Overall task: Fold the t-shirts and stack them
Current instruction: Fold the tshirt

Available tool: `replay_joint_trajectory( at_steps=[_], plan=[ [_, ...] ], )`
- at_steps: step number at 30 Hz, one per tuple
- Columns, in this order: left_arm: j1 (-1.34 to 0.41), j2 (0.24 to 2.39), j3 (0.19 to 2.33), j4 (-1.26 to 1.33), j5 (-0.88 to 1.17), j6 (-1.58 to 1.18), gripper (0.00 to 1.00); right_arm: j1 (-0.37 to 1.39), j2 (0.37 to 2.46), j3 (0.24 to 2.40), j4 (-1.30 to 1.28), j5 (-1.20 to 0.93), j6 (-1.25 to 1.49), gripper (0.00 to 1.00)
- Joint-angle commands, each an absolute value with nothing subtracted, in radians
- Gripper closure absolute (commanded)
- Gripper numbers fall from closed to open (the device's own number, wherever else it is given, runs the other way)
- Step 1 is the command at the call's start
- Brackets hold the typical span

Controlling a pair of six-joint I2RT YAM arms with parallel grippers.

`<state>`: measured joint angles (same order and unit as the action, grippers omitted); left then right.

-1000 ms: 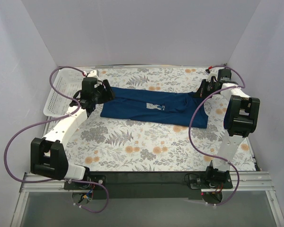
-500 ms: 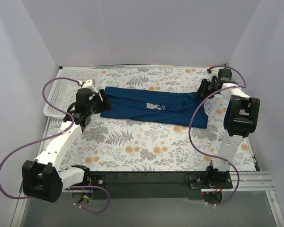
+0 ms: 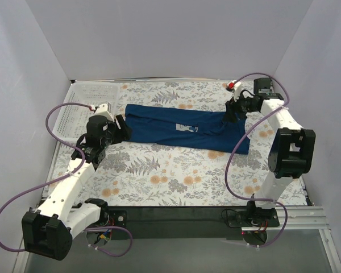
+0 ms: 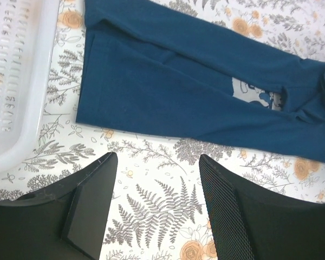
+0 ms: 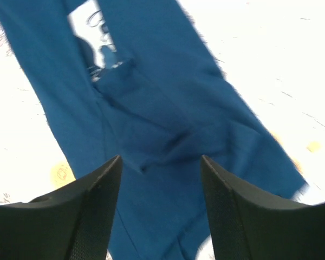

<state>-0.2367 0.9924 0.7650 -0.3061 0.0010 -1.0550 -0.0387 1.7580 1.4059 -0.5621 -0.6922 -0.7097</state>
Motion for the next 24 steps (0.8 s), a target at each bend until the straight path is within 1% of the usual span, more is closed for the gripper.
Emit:
replay_joint_trajectory(
  at_steps=[1,2,3,4,7,9,11,13,15,18,24],
  plan=[
    [-0.23,0.956,0.741,-0.299,-0.009,-1.046,0.42,-0.005,1.85,1.491,-0.644,-0.647,-0.698,0.48],
    [-0.23,0.95,0.736,-0.296,-0.011,-1.046,0.42,-0.005,1.87,1.499,-0.64,-0.643,-0.662,0.48],
    [-0.23,0.945,0.732,-0.292,-0.012,-1.048,0.42,-0.002,1.874,1.499,-0.632,-0.64,-0.605,0.44],
    [-0.23,0.942,0.726,-0.291,-0.014,-1.049,0.42,-0.002,1.876,1.484,-0.614,-0.615,-0.556,0.43],
    [-0.23,0.92,0.697,-0.288,-0.009,-1.055,0.42,0.024,1.874,1.451,-0.549,-0.533,-0.424,0.42],
    [-0.23,0.899,0.683,-0.29,-0.008,-1.055,0.42,0.035,1.876,1.44,-0.52,-0.496,-0.382,0.42],
    [-0.23,0.885,0.68,-0.287,-0.015,-1.058,0.41,0.037,1.882,1.434,-0.517,-0.477,-0.344,0.43],
    [-0.23,0.879,0.68,-0.288,-0.02,-1.058,0.41,0.044,1.89,1.431,-0.52,-0.494,-0.309,0.46],
    [-0.23,0.885,0.68,-0.288,-0.017,-1.06,0.41,0.054,1.902,1.424,-0.526,-0.508,-0.299,0.52],
    [-0.23,0.884,0.681,-0.287,-0.018,-1.06,0.41,0.061,1.913,1.41,-0.535,-0.505,-0.281,0.57],
    [-0.23,0.884,0.68,-0.287,-0.02,-1.063,0.41,0.06,1.885,1.401,-0.534,-0.41,-0.273,0.57]
  ],
)
